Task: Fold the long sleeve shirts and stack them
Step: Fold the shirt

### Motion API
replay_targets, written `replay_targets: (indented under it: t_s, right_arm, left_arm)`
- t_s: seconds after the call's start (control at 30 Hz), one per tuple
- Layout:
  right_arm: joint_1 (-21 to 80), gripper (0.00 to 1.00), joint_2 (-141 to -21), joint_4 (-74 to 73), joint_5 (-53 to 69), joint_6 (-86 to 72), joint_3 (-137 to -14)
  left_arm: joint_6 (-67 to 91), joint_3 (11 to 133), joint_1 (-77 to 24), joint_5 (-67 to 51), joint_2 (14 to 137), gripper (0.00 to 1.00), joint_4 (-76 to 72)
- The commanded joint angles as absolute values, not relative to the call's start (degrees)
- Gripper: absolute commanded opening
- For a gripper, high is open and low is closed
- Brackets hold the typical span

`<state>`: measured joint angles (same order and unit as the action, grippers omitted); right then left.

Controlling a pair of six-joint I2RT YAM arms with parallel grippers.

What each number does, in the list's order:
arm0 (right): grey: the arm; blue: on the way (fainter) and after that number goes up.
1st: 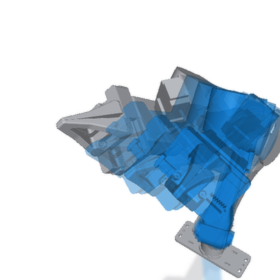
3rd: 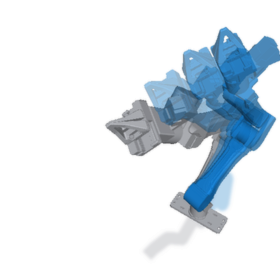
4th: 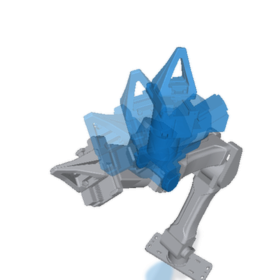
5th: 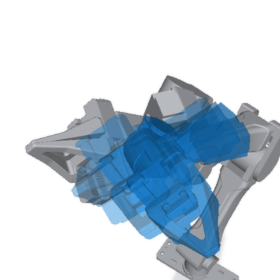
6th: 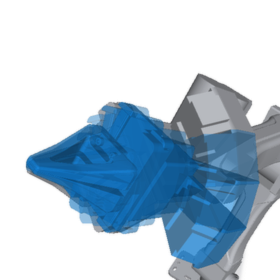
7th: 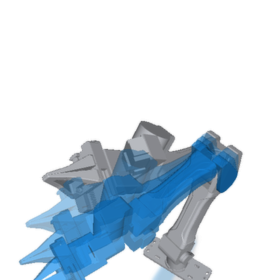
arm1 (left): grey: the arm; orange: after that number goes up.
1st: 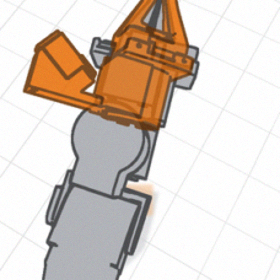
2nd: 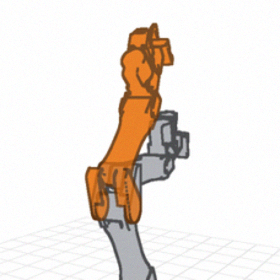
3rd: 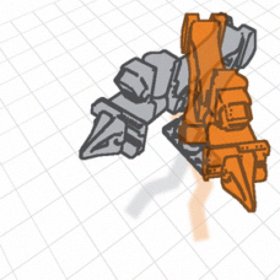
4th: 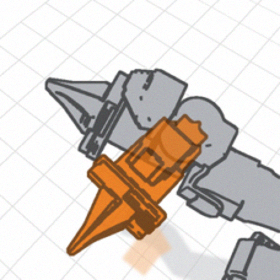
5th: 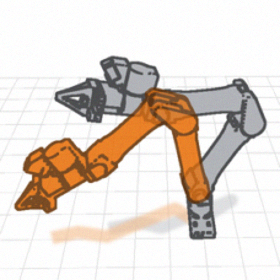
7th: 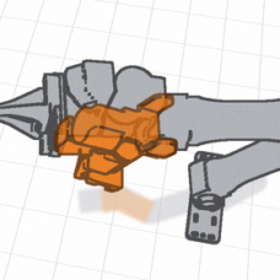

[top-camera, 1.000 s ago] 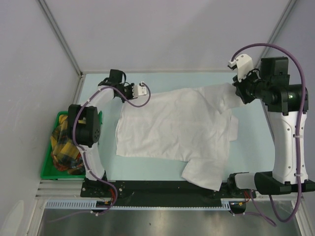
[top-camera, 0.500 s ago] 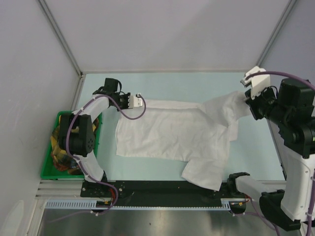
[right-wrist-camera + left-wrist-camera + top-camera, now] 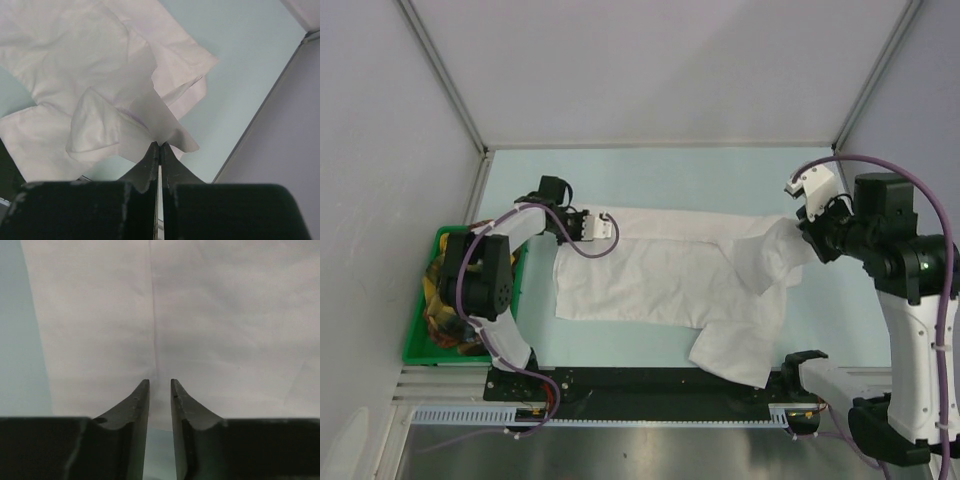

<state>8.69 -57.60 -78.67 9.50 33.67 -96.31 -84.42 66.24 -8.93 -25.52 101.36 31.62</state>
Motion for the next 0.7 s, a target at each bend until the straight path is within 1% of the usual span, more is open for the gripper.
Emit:
replay_targets:
  t_s: [0.0,0.03,0.1,0.13,0.17,0.2,0.23,0.27,0.3,0.33,0.43,0.5,0.57,0.67]
  right_arm:
    - [9.05,0.0,-60.11,-80.95,10.54,34.98,-96.94]
    - [9.14,0.0,-61.34,-79.64,10.89,35.15,-97.03]
    - [9.31,0.0,-62.83,-78.05,12.12,35.68,-97.56]
    - [9.75,0.0,-63.71,-76.48,12.65,35.68,-97.91]
    - [10.1,0.0,-65.72,-75.59,13.35,35.68,-98.08]
    - [10.72,0.0,-66.7,-74.8,14.84,35.68,-98.17]
    - [12.98,0.0,-67.93,-72.62,15.29,35.51,-98.0]
    - [14.23,0.0,-69.85,-71.47,15.55,35.59,-97.65]
    - [15.54,0.0,-71.0,-70.15,16.17,35.86,-97.12]
    - [18.6,0.0,-71.97,-67.87,16.43,37.08,-96.51]
    - [22.4,0.0,-75.05,-63.04,17.23,39.54,-95.28]
    - [25.92,0.0,-76.46,-61.18,17.75,42.7,-93.61]
    - [29.25,0.0,-76.9,-58.11,18.02,45.25,-92.03]
    - [31.72,0.0,-76.82,-54.59,19.77,47.02,-90.62]
  left_arm:
    - [-79.99,69.16,-9.05,-24.87,102.66,0.31,32.16]
    - [-78.59,69.6,-8.7,-25.74,102.13,0.36,32.43]
    - [-76.39,71.44,-7.65,-28.38,99.33,0.41,33.22]
    - [-73.16,72.15,-7.47,-31.17,98.1,0.5,33.4]
    - [-71.04,72.94,-7.21,-32.77,95.21,0.54,33.66]
    - [-69.28,74.34,-7.21,-34.35,93.71,0.56,34.18]
    - [-66.47,74.79,-7.21,-38.28,92.04,0.74,34.45]
    - [-65.05,75.06,-7.29,-40.06,90.02,0.82,34.54]
    - [-63.47,75.49,-7.38,-42.08,86.43,0.99,34.19]
    - [-59.37,75.67,-7.47,-44.71,84.48,1.0,33.67]
    - [-51.62,76.29,-7.82,-50.08,79.55,0.99,32.61]
    - [-48.88,75.85,-8.26,-55.35,77.88,0.99,33.13]
    - [-49.65,74.98,-9.22,-60.01,75.94,1.0,33.05]
    - [-49.22,72.78,-15.18,-58.1,75.85,0.99,30.34]
